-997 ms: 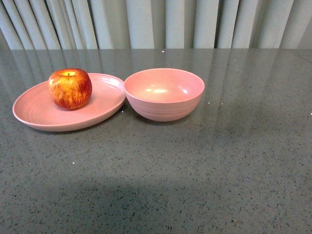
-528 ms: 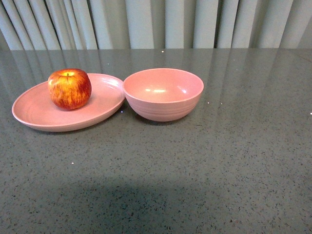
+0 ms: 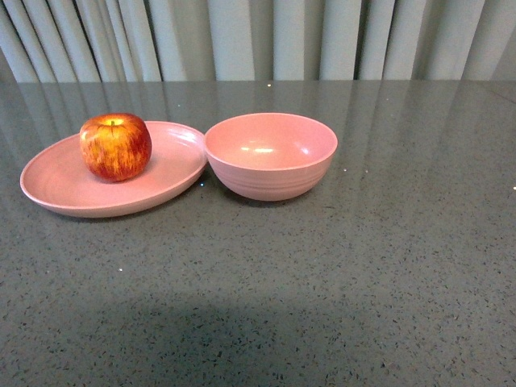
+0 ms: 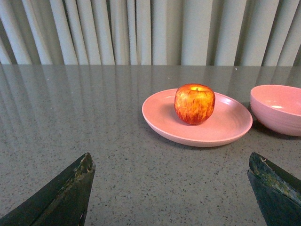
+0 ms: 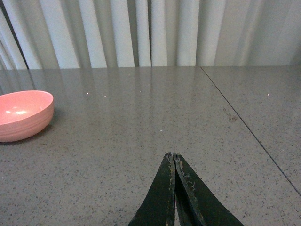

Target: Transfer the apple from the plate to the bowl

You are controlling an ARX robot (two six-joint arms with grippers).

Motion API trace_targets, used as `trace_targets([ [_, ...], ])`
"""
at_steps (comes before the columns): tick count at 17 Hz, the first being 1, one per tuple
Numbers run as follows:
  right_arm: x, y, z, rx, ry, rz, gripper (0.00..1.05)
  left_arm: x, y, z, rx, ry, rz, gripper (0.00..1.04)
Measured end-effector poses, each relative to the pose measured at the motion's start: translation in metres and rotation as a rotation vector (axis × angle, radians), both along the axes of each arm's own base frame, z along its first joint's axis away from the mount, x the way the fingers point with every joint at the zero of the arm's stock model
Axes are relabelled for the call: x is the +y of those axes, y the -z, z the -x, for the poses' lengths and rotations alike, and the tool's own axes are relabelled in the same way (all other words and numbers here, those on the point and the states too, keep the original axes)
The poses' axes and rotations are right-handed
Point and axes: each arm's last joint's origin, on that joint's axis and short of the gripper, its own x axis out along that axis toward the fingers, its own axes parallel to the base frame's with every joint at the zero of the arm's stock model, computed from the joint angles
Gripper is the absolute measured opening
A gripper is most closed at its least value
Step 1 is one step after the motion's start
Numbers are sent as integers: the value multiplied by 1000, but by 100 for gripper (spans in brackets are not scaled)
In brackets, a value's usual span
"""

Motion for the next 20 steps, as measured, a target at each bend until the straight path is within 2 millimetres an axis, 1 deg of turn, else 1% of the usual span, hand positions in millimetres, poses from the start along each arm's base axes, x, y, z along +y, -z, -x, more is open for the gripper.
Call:
trace_targets([
  [2,0,5,0,6,0,0,2,0,0,0,0,0,0,98],
  [6,0,10,0,1,0,0,2,0,0,0,0,0,0,98],
  [8,0,19,0,3,1,-1,2,0,0,0,0,-1,0,98],
  [15,0,18,1,-6,0,0,2,0,0,0,0,1,0,98],
  [16,0,18,1,-6,0,0,10,0,0,0,0,1,0,98],
  [20,0,18,1,-6,0,0,54,0,0,0,0,1,0,98],
])
